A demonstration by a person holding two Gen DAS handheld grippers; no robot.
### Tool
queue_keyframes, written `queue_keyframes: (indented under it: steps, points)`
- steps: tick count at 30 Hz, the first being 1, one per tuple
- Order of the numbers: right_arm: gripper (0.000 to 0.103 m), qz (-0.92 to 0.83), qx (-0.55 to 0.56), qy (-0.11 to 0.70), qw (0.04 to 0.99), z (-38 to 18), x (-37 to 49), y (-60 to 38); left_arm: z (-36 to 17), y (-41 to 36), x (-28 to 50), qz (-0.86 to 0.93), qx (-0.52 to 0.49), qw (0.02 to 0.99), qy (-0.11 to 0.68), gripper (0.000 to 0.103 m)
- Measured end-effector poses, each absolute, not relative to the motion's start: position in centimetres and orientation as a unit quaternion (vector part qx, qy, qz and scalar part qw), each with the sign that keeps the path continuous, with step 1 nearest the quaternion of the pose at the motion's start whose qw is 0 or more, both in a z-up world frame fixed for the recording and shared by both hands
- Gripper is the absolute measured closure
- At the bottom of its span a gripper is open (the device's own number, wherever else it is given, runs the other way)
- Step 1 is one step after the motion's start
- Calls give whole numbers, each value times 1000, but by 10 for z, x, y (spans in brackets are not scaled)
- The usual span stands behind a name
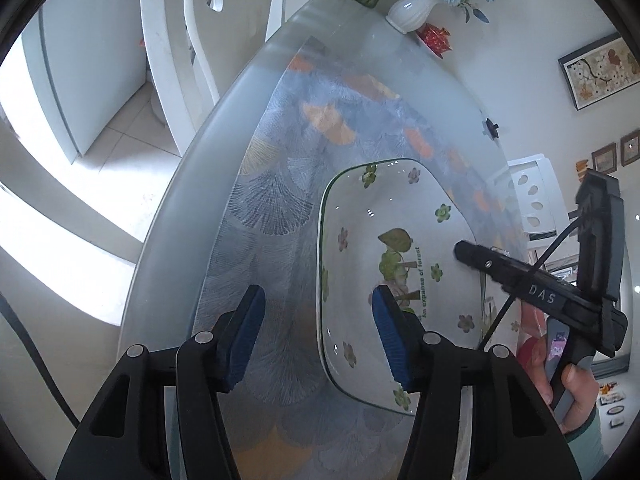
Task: Organize plates and bowls
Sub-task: 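Grasp the rim of the green tree-print square plate with both grippers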
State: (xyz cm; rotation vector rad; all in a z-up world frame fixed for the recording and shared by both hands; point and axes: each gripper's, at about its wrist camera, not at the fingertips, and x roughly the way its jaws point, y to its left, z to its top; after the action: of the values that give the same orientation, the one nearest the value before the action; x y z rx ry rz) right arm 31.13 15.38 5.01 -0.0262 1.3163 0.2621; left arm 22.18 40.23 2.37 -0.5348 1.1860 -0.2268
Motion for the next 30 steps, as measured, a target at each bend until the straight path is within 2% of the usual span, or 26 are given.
queue_keyframes:
  steps: [2, 4, 7, 16, 20, 26, 27, 30]
  points:
    - [57, 140, -3, 621, 771, 45, 312, 156, 20, 400, 223, -109, -250, 788, 552, 57]
    - [57, 139, -13, 626, 767, 41, 312, 160, 18, 399, 223, -109, -249, 787, 554, 69]
    - [57, 139, -19, 625, 768, 41, 309, 163, 20, 399, 218, -130, -261, 791, 538, 78]
    - [57, 174, -10, 637, 751, 39, 273, 195, 32, 425, 184, -69, -213, 811, 540, 78]
    - [58, 193, 3, 610, 768, 35, 245, 205, 28, 436, 176, -87, -226, 801, 547, 78]
    - [70, 217, 76, 611, 758, 16, 220, 184, 13, 424, 179, -93, -218, 799, 553, 78]
    - [77, 220, 68, 601, 766, 17, 217, 185, 13, 424, 181, -92, -217, 800, 551, 78]
    - [79, 219, 58, 585, 779, 15, 218, 189, 19, 421, 181, -99, -206, 811, 539, 78]
